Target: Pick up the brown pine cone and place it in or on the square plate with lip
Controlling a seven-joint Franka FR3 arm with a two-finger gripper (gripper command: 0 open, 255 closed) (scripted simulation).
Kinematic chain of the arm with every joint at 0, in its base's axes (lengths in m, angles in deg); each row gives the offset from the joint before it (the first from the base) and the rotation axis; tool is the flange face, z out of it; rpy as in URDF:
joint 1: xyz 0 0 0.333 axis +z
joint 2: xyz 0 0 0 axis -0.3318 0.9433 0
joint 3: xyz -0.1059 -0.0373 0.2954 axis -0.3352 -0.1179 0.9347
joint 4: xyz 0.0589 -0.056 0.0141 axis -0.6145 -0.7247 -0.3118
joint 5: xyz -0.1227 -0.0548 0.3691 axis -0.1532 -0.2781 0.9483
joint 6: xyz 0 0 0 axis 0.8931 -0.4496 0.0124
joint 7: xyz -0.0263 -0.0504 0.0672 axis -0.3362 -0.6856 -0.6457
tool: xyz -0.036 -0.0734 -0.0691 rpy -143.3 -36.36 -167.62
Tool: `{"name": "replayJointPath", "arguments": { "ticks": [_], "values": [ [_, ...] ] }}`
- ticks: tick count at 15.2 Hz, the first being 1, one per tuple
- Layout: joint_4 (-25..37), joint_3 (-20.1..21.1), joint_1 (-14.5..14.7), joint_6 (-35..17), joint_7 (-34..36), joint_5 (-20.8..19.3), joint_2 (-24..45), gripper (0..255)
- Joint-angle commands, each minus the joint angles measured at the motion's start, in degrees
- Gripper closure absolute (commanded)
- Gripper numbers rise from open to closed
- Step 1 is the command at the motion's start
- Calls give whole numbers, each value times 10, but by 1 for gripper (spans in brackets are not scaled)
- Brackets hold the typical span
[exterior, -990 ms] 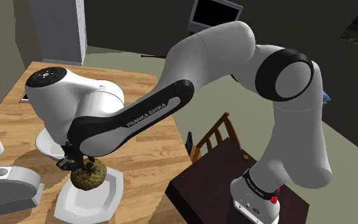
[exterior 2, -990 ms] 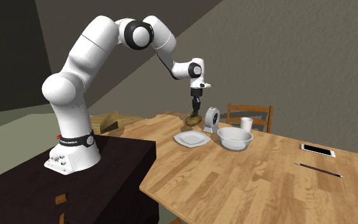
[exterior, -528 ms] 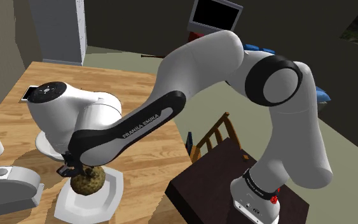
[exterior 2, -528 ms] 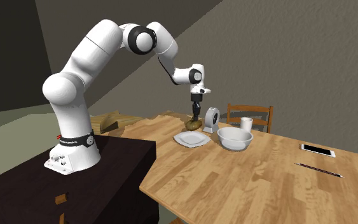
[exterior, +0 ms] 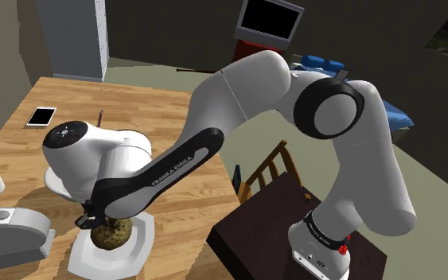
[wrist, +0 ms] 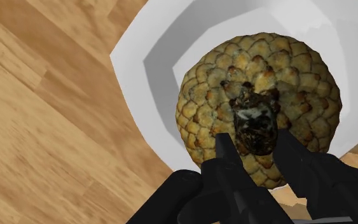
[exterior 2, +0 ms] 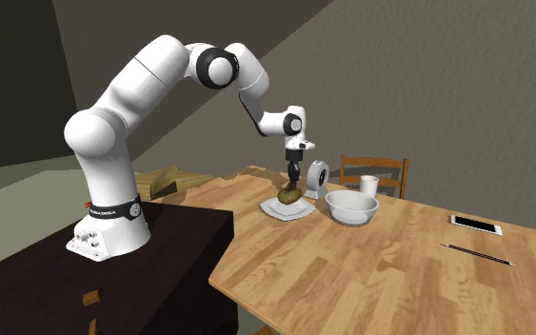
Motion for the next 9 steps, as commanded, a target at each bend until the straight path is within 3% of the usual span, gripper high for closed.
{"name": "replayJointPath", "arguments": {
  "ticks": [1, 9],
  "values": [
    [4, -3, 3, -9, 3, -4, 13, 255],
    [13, -11, 8, -29, 8, -12, 42, 255]
  ]
}}
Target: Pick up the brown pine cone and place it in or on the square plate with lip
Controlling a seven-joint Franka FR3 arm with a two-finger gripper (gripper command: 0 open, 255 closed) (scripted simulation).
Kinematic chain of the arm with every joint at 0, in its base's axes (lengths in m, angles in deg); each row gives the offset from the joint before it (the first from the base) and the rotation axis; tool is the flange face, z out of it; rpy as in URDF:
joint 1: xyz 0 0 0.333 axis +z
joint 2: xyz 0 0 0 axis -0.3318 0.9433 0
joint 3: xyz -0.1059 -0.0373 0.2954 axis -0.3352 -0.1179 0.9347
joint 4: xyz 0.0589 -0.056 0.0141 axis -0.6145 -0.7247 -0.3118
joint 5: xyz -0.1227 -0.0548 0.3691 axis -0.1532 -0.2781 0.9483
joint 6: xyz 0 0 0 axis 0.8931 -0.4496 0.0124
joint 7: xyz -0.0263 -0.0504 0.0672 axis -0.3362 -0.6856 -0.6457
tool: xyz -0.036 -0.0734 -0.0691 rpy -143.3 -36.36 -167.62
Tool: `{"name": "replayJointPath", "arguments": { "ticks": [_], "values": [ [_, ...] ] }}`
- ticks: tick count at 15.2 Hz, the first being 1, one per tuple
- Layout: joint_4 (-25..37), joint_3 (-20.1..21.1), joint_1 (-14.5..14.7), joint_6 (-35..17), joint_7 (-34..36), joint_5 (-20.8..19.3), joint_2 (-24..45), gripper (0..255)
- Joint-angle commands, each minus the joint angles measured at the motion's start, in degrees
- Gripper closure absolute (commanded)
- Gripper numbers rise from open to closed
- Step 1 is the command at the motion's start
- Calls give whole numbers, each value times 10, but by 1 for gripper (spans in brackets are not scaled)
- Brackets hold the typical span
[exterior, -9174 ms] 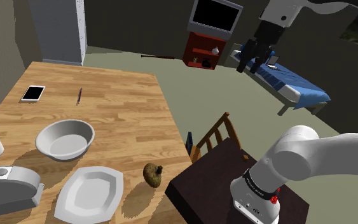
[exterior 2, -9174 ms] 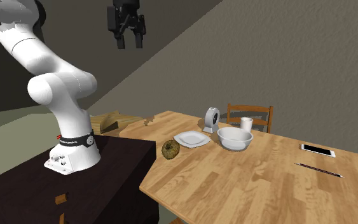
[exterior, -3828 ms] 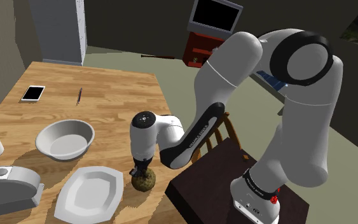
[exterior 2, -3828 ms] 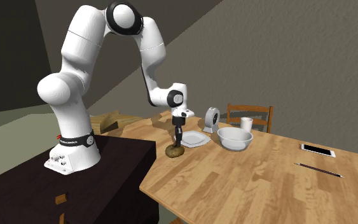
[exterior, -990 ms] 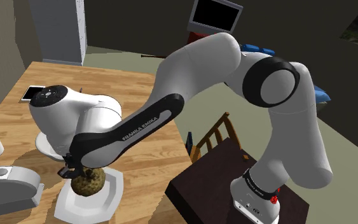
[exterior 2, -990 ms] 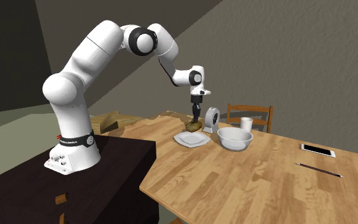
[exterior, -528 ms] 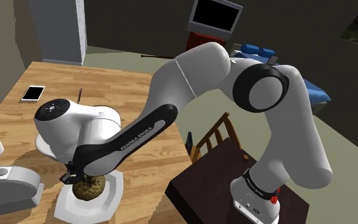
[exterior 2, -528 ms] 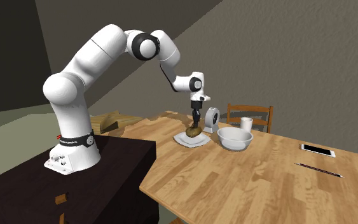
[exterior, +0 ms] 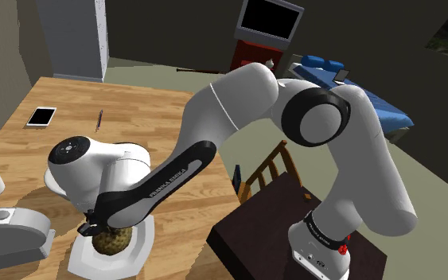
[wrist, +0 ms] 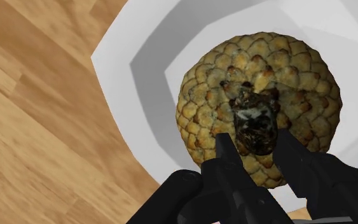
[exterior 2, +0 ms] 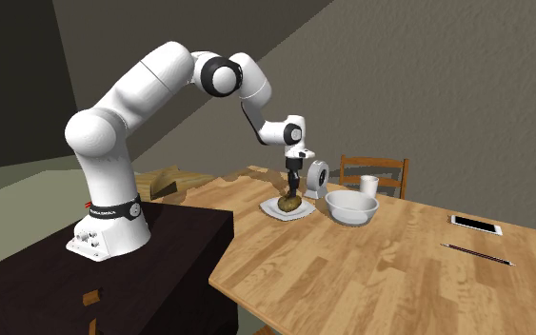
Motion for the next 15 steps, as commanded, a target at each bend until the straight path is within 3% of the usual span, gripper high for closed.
{"name": "replayJointPath", "arguments": {
  "ticks": [1, 5, 6, 11, 15],
  "values": [
    [0, 0, 0, -1, 0, 0, 0, 255],
    [0, 0, 0, -1, 0, 0, 0, 255],
    [0, 0, 0, -1, 0, 0, 1, 0],
    [0, 0, 0, -1, 0, 0, 1, 0],
    [3, 14, -3, 45, -8, 15, -43, 0]
  ]
}}
